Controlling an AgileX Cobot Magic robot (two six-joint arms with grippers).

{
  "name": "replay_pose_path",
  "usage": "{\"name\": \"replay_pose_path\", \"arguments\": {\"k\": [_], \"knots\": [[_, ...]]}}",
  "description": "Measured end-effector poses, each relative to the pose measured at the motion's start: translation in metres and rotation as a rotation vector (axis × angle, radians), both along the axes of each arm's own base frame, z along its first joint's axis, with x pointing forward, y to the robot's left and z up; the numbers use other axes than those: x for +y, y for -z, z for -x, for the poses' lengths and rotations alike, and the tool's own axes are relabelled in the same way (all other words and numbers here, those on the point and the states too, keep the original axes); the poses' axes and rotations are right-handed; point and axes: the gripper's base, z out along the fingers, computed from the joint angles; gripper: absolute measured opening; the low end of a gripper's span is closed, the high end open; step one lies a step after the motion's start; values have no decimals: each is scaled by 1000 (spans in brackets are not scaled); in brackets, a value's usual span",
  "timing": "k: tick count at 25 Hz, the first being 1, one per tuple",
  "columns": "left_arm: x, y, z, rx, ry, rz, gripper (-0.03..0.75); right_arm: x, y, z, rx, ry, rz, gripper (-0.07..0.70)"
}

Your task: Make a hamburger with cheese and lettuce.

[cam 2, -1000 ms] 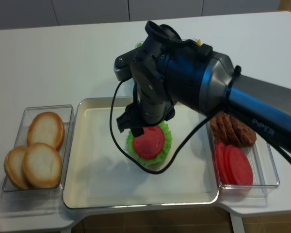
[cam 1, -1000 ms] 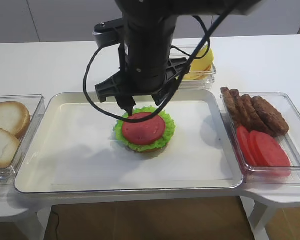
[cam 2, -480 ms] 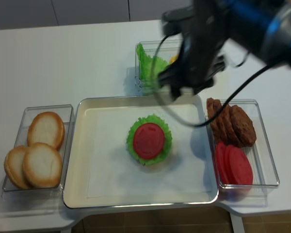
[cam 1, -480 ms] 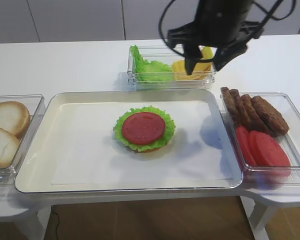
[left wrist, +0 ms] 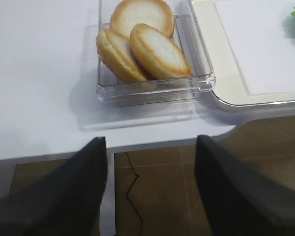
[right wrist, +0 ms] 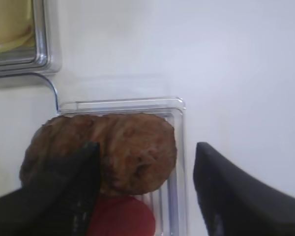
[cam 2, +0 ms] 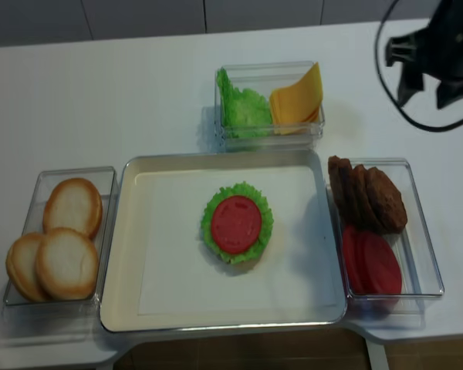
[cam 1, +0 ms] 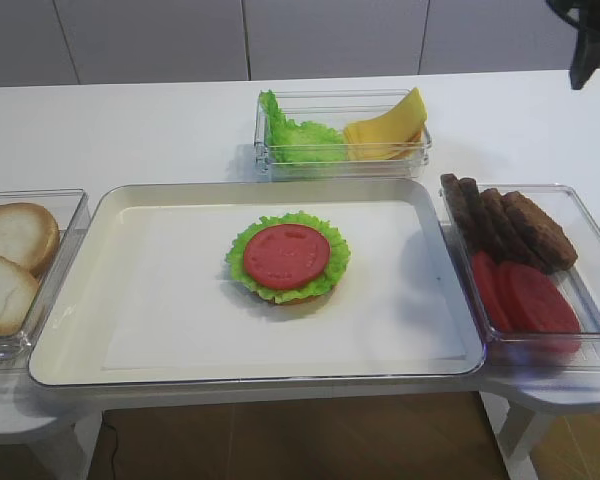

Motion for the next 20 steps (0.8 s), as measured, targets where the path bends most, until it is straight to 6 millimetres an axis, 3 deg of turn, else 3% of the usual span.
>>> {"name": "replay_pose_path", "arguments": {"k": [4, 8, 20], "knots": [[0, 0, 0, 0, 0, 0, 423, -14, -4, 24, 0, 34, -3, 447], [0, 0, 0, 0, 0, 0, 423, -17, -10, 67, -21, 32, -2, 447], [0, 0, 0, 0, 0, 0, 423, -29, -11, 226, -243, 32, -22, 447]]}}
